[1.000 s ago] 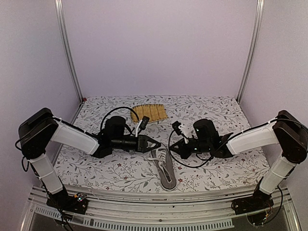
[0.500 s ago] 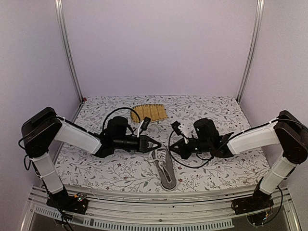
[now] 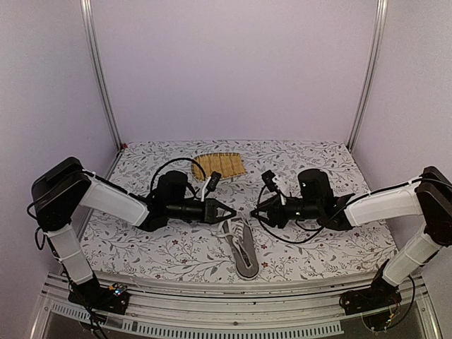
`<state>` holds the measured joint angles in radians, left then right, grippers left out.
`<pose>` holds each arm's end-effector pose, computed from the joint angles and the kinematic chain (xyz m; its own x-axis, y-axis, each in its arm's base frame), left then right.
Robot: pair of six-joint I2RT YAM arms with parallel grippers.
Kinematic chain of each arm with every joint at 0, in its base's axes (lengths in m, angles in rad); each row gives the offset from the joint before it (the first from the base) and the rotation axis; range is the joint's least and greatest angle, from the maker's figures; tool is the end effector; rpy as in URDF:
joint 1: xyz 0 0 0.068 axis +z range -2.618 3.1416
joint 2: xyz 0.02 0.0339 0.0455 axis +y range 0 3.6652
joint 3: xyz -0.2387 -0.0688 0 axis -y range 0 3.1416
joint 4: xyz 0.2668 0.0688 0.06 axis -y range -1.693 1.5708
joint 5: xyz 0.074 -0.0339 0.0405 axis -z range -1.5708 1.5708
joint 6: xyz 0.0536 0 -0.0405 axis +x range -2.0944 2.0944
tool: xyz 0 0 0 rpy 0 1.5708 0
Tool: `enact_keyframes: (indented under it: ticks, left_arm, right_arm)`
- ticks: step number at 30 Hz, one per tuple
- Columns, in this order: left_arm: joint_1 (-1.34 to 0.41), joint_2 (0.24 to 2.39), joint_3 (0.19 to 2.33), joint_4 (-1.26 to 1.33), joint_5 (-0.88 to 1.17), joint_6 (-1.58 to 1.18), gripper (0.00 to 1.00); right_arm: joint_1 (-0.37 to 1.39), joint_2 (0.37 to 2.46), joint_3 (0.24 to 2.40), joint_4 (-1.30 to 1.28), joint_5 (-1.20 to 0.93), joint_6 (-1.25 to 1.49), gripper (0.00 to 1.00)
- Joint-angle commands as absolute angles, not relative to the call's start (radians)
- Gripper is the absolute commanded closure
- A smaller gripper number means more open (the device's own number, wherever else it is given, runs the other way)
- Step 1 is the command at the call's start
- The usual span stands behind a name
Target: Tie the shoes
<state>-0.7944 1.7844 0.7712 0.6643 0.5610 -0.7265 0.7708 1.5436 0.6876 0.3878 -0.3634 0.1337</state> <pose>0.2423 -0.2874 0.1113 -0.8131 0.0252 -0.5816 0.5543 0.3389 -0.7602 0.2338 0.2536 0.1339 -0.4380 -0.2517 -0.8630 -0.8278 0.4874 0.2779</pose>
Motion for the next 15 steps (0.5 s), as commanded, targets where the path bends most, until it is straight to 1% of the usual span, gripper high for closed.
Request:
enact_keyframes:
  ticks: [1, 4, 12, 15]
  left_arm:
    - [-0.784, 1.770, 0.765, 0.671, 0.567, -0.716, 1.00]
    - [-0.782, 1.769, 0.765, 0.672, 0.566, -0.717, 1.00]
    - [-0.783, 1.767, 0.769, 0.667, 0.568, -0.718, 1.00]
    - [-0.784, 1.765, 0.769, 0.664, 0.568, -0.717, 1.00]
  right_arm:
    - [0.771, 1.583, 0.723, 0.432, -0.443, 0.092, 0.61]
    - [0.771, 1.632, 0.759, 0.428, -0.481, 0.059, 0.65]
    - [0.785, 1.743, 0.830, 0.431, -0.486, 0.028, 0.66]
    - [0.786, 1.764, 0.848, 0.435, -0.489, 0.028, 0.68]
